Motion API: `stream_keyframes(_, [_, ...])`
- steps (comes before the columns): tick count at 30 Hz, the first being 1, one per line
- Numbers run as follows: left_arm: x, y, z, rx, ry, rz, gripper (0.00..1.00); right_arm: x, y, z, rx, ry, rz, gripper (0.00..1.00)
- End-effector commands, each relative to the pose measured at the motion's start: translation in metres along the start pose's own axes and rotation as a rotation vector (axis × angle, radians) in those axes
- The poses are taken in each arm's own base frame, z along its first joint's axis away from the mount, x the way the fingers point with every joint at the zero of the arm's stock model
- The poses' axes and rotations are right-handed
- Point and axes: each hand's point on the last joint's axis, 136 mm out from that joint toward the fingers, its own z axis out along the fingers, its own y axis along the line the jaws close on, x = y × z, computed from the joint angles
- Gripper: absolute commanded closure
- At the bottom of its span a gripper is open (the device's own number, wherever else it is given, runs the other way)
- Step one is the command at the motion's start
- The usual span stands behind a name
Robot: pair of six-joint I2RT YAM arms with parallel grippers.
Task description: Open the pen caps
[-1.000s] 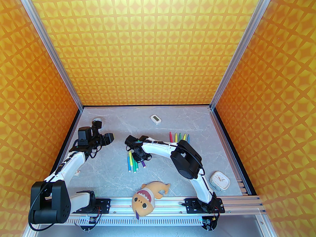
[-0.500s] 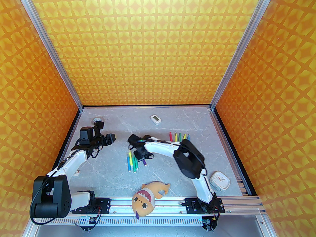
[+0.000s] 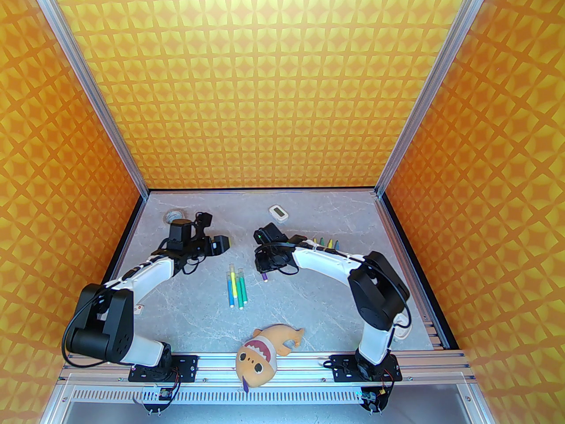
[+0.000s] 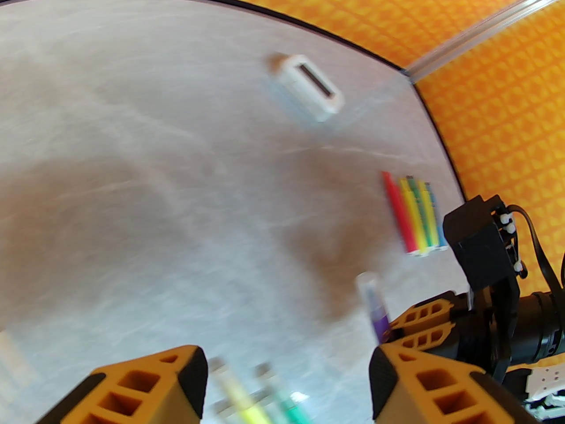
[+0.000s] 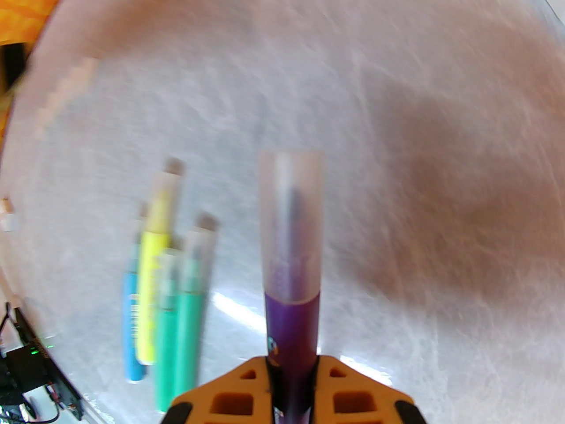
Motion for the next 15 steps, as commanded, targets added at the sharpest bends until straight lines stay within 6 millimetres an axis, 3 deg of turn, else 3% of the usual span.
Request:
stream_keyframes(1, [-0.013, -0.027, 0.009, 0.095, -0.009, -0.010, 0.37, -0.016, 0.019, -0.012, -0.100, -0.075, -0.054, 1.00])
stream_keyframes(15, [-0.001, -0.058, 0.035, 0.183, 0.089, -0.021, 0.39, -0.033, 0.040, -0.033, -0.195, -0.173, -0.122, 1.00])
